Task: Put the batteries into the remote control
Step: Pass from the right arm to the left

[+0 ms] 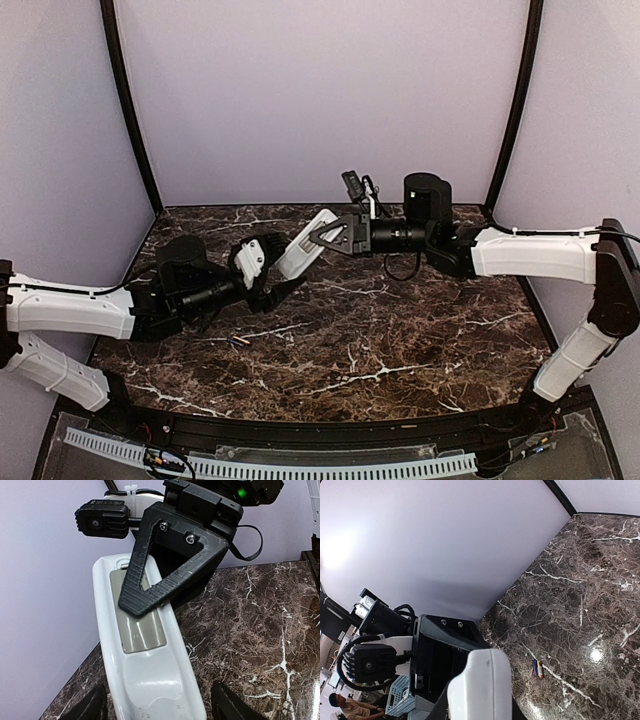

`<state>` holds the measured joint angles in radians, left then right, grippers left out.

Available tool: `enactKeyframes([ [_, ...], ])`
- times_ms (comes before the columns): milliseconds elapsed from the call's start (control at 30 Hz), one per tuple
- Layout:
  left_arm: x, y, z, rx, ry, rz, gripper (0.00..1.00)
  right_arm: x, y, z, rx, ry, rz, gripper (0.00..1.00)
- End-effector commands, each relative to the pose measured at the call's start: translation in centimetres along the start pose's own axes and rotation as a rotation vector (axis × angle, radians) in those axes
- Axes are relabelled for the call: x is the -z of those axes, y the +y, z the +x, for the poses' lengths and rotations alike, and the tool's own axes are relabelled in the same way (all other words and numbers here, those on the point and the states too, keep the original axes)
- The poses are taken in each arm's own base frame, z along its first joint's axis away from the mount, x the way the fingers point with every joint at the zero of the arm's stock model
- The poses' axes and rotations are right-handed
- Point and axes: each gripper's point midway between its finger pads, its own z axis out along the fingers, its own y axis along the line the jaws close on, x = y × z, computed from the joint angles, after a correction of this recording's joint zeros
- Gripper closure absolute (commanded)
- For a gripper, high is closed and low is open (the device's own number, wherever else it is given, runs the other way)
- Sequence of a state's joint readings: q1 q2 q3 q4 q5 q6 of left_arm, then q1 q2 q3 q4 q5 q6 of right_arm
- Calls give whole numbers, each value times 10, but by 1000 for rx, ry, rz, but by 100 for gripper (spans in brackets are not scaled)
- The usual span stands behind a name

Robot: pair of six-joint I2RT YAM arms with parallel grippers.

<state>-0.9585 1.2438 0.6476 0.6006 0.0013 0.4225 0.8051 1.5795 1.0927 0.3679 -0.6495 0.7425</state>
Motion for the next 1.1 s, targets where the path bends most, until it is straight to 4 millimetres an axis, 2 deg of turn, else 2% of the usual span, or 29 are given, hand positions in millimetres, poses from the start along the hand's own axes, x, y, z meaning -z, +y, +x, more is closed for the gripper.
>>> enactKeyframes([
  [0, -1, 4, 5, 37, 9, -40, 30, -2, 5, -6, 11, -42, -33, 100],
  [133, 1, 6, 8, 58, 12, -52, 31, -3, 9, -4, 10, -30, -62, 100],
  [433, 4, 9, 2, 68, -21, -72, 49, -4, 7, -3, -3, -24, -70, 100],
  [567, 2, 8, 2, 63, -27, -66, 62, -4, 5, 0, -15, -21, -70, 100],
  [633, 2, 6, -1, 63, -38, -53, 75, -4, 4, 1, -15, -20, -69, 100],
  [733, 2, 4, -2, 72, -42, -42, 88, -4, 0, 4, -18, -12, -57, 99],
  [767, 3, 3, -1, 76, -37, -36, 96, -4, -2, 4, -18, -9, -51, 96],
  [833, 3, 1, 1, 96, -28, -27, 100, -3, -9, 6, -23, -3, -31, 88],
  [867, 4, 1, 1, 102, -24, -24, 100, -2, -13, 6, -25, -2, -19, 82],
  [933, 5, -2, 4, 118, -10, -11, 100, 0, -17, 5, -18, 2, -4, 65],
  [1000, 5, -3, 8, 134, 7, -7, 100, 2, -18, 4, 4, 12, 8, 56],
  [1067, 5, -5, 14, 146, 29, -3, 100, 3, -17, 3, 32, 29, 16, 52],
])
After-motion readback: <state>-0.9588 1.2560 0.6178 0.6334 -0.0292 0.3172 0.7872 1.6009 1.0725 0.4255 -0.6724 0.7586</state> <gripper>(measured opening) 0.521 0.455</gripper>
